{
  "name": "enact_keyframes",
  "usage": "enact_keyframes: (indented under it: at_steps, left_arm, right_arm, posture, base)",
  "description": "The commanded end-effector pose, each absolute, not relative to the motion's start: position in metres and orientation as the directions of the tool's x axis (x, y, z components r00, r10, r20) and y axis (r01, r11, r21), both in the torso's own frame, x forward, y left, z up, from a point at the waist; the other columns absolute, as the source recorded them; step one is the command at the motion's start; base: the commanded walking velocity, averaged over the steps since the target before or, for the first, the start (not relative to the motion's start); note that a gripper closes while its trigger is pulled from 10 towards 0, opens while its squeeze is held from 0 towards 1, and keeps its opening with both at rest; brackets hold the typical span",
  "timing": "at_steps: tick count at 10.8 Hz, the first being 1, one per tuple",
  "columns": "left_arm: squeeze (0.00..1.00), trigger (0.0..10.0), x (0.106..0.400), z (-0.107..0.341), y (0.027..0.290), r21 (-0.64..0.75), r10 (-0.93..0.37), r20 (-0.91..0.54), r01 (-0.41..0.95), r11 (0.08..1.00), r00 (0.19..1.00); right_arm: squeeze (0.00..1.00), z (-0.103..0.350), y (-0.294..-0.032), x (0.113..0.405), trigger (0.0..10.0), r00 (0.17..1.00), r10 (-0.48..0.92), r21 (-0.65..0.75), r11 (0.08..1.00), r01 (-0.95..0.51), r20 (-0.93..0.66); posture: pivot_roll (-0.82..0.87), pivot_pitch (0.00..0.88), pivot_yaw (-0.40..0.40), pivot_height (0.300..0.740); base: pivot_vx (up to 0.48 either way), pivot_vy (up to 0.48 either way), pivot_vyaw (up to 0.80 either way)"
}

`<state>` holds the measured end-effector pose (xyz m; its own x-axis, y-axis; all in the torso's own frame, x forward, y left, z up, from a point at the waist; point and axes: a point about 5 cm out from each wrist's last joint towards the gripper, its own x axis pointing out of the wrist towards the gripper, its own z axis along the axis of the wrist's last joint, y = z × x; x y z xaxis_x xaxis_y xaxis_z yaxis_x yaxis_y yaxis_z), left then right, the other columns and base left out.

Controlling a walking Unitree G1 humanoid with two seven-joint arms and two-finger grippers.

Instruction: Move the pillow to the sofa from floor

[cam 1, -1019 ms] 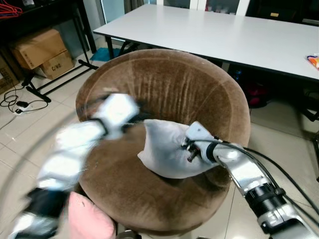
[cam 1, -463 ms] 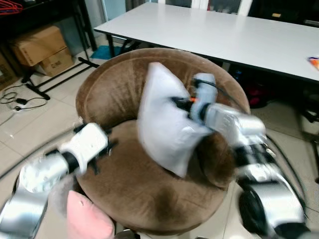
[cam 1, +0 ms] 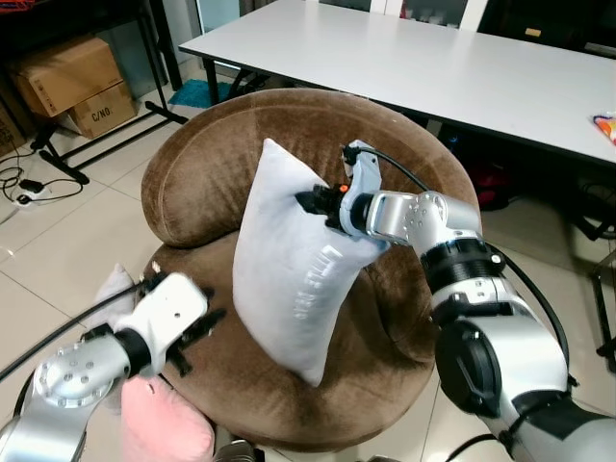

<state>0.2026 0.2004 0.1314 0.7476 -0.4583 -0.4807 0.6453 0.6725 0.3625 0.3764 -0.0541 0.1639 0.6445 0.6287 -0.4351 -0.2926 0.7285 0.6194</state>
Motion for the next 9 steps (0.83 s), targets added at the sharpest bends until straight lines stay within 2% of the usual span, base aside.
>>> enact_keyframes:
  at_steps: [1, 3, 4, 6, 9]
  left_arm:
    - [0.0, 10.0, 0.201, 0.134, 0.197, 0.371, -0.462, -0.48, 0.65, 0.663, 0.746]
    - [0.0, 10.0, 0.195, 0.131, 0.196, 0.358, -0.455, -0.51, 0.661, 0.659, 0.73]
    - [0.0, 10.0, 0.193, 0.13, 0.196, 0.356, -0.452, -0.521, 0.665, 0.656, 0.724]
    - [0.0, 10.0, 0.192, 0.131, 0.194, 0.359, -0.451, -0.521, 0.665, 0.655, 0.725]
    - [0.0, 10.0, 0.197, 0.143, 0.191, 0.332, -0.47, -0.435, 0.622, 0.71, 0.768]
  right_arm:
    - [0.0, 0.173, -0.058, 0.384, 0.0, 0.702, 0.586, 0.624, 0.738, -0.256, -0.405]
    - [0.0, 0.15, -0.084, 0.39, 0.0, 0.771, 0.425, 0.654, 0.756, -0.015, -0.474]
    - [0.0, 0.143, -0.093, 0.39, 0.0, 0.795, 0.394, 0.667, 0.745, 0.018, -0.461]
    - [0.0, 0.133, -0.117, 0.394, 0.0, 0.864, 0.265, 0.601, 0.797, 0.054, -0.429]
    - [0.0, 0.14, -0.126, 0.399, 0.0, 0.904, 0.218, 0.526, 0.85, 0.009, -0.367]
  posture:
    - [0.01, 0.016, -0.031, 0.74]
    - [0.01, 0.029, -0.037, 0.74]
    - [0.01, 0.033, -0.038, 0.74]
    - [0.02, 0.037, -0.039, 0.74]
    - [0.03, 0.037, -0.042, 0.74]
  base:
    - [0.0, 0.0, 0.0]
    - [0.0, 0.0, 0.0]
    - [0.0, 0.0, 0.0]
    - [0.0, 0.0, 0.0]
    - [0.0, 0.0, 0.0]
